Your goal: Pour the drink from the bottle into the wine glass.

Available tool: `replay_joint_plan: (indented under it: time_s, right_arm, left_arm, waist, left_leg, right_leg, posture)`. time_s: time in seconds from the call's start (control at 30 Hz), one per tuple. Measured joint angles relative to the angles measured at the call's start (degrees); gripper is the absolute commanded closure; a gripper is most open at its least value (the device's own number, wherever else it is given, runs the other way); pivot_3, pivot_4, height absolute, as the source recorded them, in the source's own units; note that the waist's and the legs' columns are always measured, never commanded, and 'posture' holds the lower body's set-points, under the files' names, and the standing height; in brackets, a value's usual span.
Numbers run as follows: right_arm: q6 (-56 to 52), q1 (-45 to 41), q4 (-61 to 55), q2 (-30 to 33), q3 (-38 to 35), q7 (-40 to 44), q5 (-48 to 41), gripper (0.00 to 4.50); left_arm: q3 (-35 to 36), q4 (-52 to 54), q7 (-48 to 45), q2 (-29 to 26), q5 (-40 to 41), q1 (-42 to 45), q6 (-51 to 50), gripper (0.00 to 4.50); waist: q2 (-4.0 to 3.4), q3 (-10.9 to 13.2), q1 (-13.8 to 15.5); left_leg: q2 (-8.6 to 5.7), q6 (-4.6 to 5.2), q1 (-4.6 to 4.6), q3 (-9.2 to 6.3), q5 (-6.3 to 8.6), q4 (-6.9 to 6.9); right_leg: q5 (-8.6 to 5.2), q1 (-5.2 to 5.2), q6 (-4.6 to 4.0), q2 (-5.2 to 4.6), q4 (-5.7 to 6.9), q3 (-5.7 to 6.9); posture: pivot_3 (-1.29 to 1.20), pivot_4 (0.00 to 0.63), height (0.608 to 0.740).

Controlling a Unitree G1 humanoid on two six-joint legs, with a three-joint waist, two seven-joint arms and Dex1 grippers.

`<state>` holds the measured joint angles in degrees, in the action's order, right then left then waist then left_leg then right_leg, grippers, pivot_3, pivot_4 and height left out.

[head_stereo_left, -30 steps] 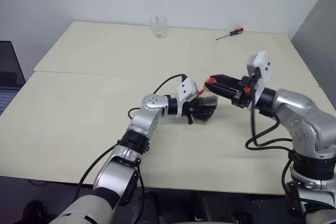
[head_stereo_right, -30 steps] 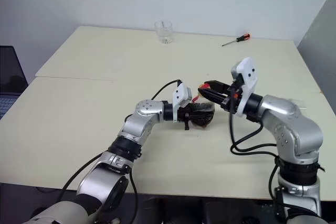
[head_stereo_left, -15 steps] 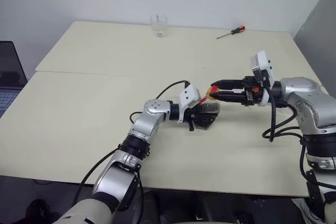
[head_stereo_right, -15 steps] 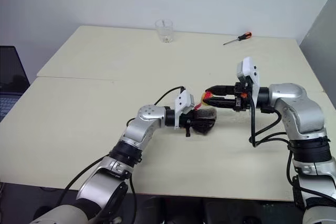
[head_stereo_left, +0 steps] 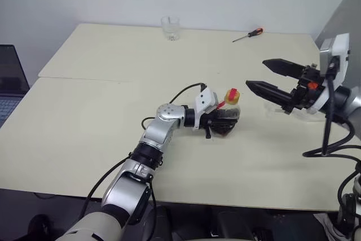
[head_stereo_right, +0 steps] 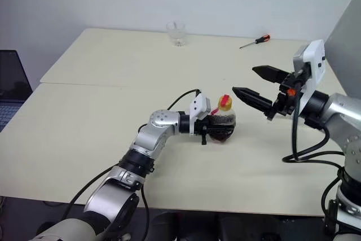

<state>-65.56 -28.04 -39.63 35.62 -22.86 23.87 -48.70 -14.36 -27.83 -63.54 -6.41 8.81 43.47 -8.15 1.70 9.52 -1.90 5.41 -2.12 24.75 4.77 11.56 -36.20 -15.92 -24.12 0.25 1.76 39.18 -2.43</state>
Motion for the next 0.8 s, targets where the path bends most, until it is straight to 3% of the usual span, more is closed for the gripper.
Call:
replay_joint_plan:
  time_s: [0.2,0.3,0.5,0.8]
  right_arm:
    - [-13.1,-1.7,-14.6,-19.4,4.3,-27.0,-1.6,0.00]
    - [-18.5,-2.7,-15.2,-28.7,7.8,-37.6,0.5,0.00]
    - [-25.2,-3.5,-15.3,-34.0,8.6,-46.7,3.6,0.00]
    - [-26.4,-3.9,-15.3,-34.9,8.9,-48.9,6.0,0.00]
  left_arm:
    - [0.0,-3.0,0.3,0.6,-0.1,1.4,1.4,3.60]
    - [0.0,-4.7,0.1,1.6,-0.2,2.4,2.6,3.60]
    - [0.1,-8.4,-0.3,2.0,-0.2,3.9,4.0,3.62]
    - [0.1,-9.3,-0.7,2.2,-0.2,4.7,5.1,3.65]
  waist:
    - [-0.03,0.0,0.0]
    - [-0.04,0.0,0.0]
    - [-0.05,0.0,0.1]
    - [-0.05,0.0,0.0]
  left_leg:
    - [0.01,-0.02,-0.04,-0.06,-0.02,-0.09]
    - [0.02,-0.02,-0.01,-0.04,-0.02,-0.22]
    - [0.01,-0.01,0.12,-0.01,-0.02,-0.45]
    - [0.03,0.00,0.12,-0.07,-0.01,-0.43]
  right_leg:
    - [0.00,-0.08,0.00,0.04,0.35,0.03]
    - [0.00,-0.07,0.00,0.01,0.41,0.05]
    - [0.00,-0.06,0.00,-0.06,0.37,0.05]
    - [-0.01,-0.07,0.00,0.01,0.39,0.08]
  posture:
    - [0.00,0.150,0.740]
    - [0.00,0.150,0.740]
    - [0.00,0.150,0.740]
    - [0.00,0.150,0.740]
